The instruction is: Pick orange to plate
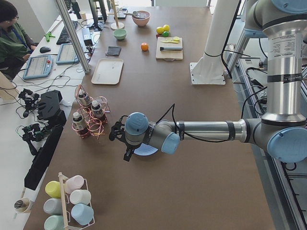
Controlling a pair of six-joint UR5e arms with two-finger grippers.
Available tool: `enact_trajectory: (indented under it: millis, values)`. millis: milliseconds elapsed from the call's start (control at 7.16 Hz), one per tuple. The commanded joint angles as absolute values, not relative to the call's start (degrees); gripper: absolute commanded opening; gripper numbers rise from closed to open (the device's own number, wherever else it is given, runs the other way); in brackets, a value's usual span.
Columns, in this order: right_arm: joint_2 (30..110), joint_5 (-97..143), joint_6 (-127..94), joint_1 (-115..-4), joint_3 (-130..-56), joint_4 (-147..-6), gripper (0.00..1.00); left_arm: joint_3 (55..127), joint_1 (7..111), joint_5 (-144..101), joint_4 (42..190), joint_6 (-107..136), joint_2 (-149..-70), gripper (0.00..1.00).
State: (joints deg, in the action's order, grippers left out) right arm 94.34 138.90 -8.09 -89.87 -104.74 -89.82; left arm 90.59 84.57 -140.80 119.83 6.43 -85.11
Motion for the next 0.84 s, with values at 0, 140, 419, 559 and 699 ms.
enact_trajectory:
  millis: [0,140,419,559,699]
  values:
    - [93.8,138.8,-18.6,-85.7,-104.9,-83.3,1.00,82.5,77.9,-140.4,135.8,19.3,-86.4,0.98]
    - [93.6,138.6,-20.7,-84.7,-104.9,-82.1,1.00,80.0,75.4,-137.4,141.0,22.8,-86.7,0.98]
    - [92.1,138.4,-22.9,-83.9,-104.9,-82.1,1.00,76.7,71.7,-134.7,145.4,24.6,-86.7,0.98]
    - [91.2,138.4,-24.2,-83.2,-104.9,-82.1,1.00,75.9,69.8,-134.7,146.1,24.5,-86.7,0.98]
    - [90.2,138.3,-26.2,-82.4,-104.9,-82.1,1.00,75.4,67.8,-134.7,146.1,24.5,-86.8,0.98]
